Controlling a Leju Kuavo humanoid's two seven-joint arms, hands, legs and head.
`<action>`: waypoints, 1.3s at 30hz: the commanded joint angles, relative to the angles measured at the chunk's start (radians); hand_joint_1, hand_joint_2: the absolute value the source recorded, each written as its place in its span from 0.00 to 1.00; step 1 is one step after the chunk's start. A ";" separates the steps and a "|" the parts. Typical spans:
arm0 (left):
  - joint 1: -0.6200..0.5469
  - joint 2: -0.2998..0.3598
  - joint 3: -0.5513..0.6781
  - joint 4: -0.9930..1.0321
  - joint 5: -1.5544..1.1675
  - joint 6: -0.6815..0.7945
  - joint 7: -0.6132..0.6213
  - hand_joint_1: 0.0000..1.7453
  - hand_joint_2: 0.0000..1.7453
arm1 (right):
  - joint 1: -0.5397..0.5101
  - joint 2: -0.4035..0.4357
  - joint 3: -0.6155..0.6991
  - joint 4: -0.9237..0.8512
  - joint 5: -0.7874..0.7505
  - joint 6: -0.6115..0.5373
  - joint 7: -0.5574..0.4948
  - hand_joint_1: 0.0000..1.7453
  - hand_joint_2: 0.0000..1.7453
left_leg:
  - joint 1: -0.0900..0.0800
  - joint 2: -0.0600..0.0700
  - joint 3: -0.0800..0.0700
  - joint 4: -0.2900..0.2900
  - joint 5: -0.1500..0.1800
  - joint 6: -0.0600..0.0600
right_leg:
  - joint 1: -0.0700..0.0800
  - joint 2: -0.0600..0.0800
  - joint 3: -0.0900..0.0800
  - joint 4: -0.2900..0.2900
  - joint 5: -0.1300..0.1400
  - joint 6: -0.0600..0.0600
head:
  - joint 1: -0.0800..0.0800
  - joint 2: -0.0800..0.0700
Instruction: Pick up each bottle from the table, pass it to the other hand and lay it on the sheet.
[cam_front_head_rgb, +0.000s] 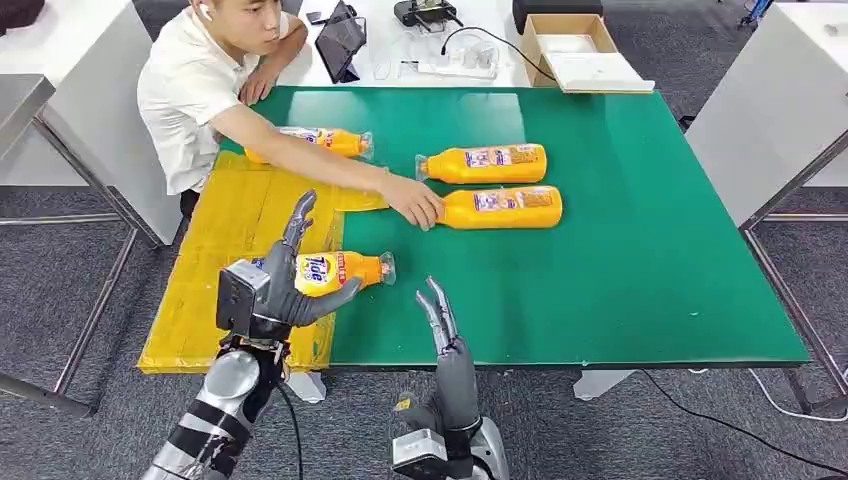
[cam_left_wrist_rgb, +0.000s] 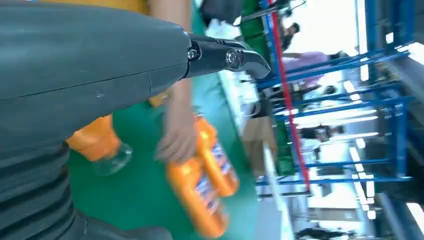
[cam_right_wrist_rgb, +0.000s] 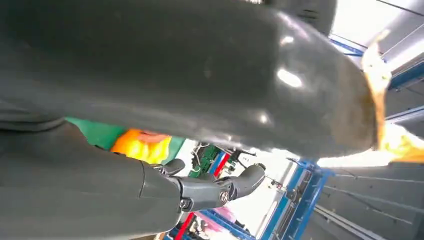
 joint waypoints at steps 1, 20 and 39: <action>0.010 0.026 -0.013 -0.074 0.030 -0.008 -0.013 0.00 1.00 | -0.027 -0.026 0.030 0.052 -0.003 -0.020 -0.032 0.00 0.00 | 0.001 0.002 0.003 -0.001 -0.001 -0.002 | 0.001 0.000 0.003 -0.001 -0.001 -0.002 | 0.000 0.000; 0.261 0.058 0.014 -0.430 0.245 -0.024 -0.022 0.00 1.00 | -0.272 -0.255 -0.473 0.518 0.658 -0.060 0.359 0.00 1.00 | -0.003 0.001 0.003 -0.001 0.000 0.000 | -0.003 0.001 0.003 -0.002 0.001 0.000 | 0.000 0.000; 0.271 0.032 0.009 -0.440 0.195 0.000 -0.058 0.00 1.00 | -0.380 -0.270 -0.441 0.628 0.789 0.112 0.531 0.00 1.00 | 0.000 0.000 0.003 0.000 -0.001 0.000 | 0.000 0.000 0.004 -0.001 0.000 -0.001 | 0.000 0.000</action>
